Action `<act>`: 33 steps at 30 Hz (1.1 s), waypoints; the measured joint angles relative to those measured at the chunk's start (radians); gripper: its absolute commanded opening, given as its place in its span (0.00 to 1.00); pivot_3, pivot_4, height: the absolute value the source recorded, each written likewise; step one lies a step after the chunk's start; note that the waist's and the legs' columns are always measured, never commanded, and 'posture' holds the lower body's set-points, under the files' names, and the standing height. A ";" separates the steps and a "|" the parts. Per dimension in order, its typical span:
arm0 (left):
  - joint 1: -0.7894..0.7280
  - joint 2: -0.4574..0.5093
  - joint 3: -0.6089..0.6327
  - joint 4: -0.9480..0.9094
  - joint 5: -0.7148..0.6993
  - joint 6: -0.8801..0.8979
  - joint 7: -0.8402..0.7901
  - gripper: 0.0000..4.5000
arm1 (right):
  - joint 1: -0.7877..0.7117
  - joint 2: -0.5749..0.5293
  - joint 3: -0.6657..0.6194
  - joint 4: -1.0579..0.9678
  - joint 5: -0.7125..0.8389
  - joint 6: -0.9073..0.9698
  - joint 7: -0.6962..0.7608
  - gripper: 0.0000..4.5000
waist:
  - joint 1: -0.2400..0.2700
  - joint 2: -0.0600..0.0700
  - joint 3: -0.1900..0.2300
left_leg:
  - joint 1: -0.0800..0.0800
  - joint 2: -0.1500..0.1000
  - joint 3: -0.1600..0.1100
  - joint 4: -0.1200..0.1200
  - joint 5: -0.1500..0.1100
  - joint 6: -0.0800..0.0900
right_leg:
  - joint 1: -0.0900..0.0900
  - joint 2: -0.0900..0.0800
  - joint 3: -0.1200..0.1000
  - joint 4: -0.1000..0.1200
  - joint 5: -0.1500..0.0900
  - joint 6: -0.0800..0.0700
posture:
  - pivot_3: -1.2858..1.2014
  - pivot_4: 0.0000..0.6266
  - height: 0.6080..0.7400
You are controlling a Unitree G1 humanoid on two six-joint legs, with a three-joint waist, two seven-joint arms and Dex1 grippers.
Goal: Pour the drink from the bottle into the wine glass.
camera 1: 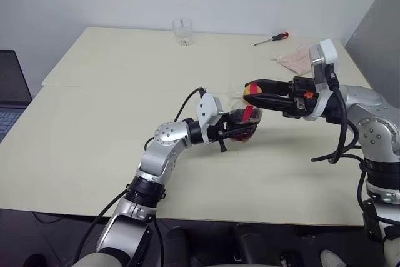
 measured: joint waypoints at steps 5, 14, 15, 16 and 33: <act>0.002 0.003 -0.006 0.009 0.007 0.004 0.001 0.24 | 0.003 -0.016 0.000 -0.027 -0.006 0.014 0.001 0.58 | -0.001 0.000 0.000 | 0.000 0.000 0.000 0.000 0.000 0.000 | 0.000 0.000 0.000 0.000 0.000 0.000 | 0.52 0.24 1.00; 0.016 0.009 -0.007 0.044 0.023 0.012 0.005 0.24 | -0.003 -0.017 0.000 -0.057 -0.004 0.014 0.004 1.00 | 0.000 0.000 0.000 | 0.000 0.000 0.000 0.000 0.000 0.000 | 0.000 0.000 0.000 0.000 0.000 0.000 | 0.52 0.24 1.00; 0.016 0.009 -0.007 0.044 0.023 0.012 0.005 0.24 | -0.004 -0.017 0.000 -0.060 -0.004 0.014 0.004 1.00 | 0.000 0.000 0.000 | 0.000 0.000 0.000 0.000 0.000 0.000 | 0.000 0.000 0.000 0.000 0.000 0.000 | 0.52 0.24 1.00; 0.016 0.008 -0.007 0.044 0.023 0.012 0.005 0.24 | -0.003 -0.017 0.000 -0.062 -0.004 0.014 0.003 1.00 | 0.000 0.000 0.000 | 0.000 0.000 0.000 0.000 0.000 0.000 | 0.000 0.000 0.000 0.000 0.000 0.000 | 0.52 0.24 1.00; 0.017 -0.007 -0.005 0.044 0.023 0.005 0.028 0.24 | 0.009 0.196 -0.021 -0.314 -0.030 0.211 -0.611 1.00 | -0.001 0.000 0.000 | 0.000 0.001 0.000 0.000 0.000 0.000 | 0.000 0.000 0.001 0.000 0.000 0.000 | 0.52 0.24 1.00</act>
